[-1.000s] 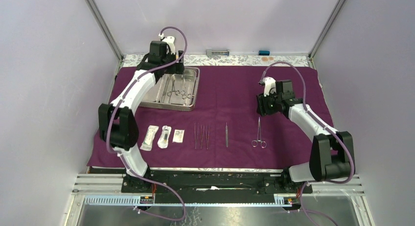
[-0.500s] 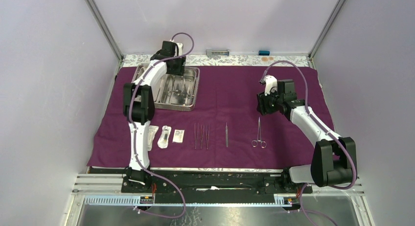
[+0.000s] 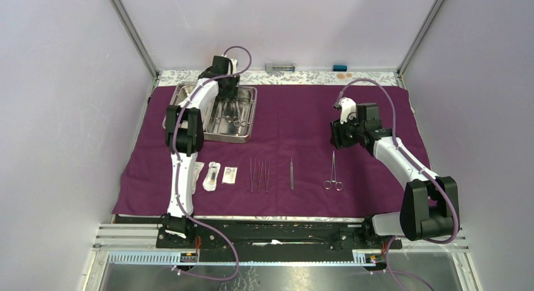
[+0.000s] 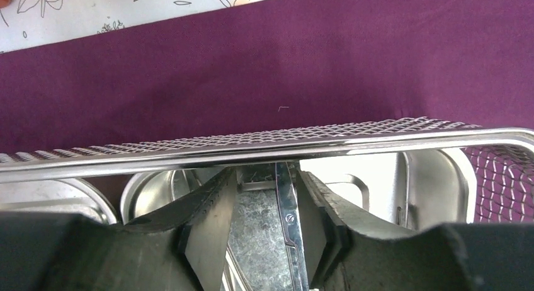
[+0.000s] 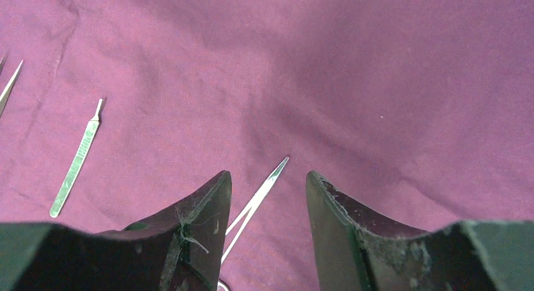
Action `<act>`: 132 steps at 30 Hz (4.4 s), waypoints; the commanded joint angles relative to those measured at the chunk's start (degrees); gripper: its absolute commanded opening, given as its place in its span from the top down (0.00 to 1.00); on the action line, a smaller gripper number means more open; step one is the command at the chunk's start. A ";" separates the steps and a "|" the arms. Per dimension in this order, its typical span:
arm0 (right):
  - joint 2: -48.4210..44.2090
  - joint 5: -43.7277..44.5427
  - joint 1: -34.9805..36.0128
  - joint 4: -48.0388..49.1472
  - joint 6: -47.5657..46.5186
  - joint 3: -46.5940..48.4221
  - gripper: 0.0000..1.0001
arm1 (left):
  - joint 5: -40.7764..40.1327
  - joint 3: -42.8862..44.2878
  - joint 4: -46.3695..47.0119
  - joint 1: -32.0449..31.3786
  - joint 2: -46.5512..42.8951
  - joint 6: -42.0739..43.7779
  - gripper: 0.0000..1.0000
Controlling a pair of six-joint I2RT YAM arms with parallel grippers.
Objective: Open and lay out the surgical kit
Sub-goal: Pick up the medical item from the container, then place the medical item in the surgical kit.
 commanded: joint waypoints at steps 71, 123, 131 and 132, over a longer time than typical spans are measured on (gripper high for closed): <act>-0.50 -12.00 0.09 4.50 1.29 3.48 0.43 | 4.38 -9.39 7.77 -0.76 -22.91 -14.97 1.00; 21.24 -34.59 9.90 52.07 49.96 4.30 0.65 | 9.20 -23.72 10.93 -26.16 -29.71 -36.51 1.00; 22.53 -35.61 9.86 53.88 53.18 4.64 0.82 | 8.65 -23.14 10.85 -26.56 -29.06 -35.79 1.00; 22.44 -35.61 9.80 53.80 53.21 4.55 0.86 | 8.43 -23.14 10.84 -26.56 -29.14 -35.64 1.00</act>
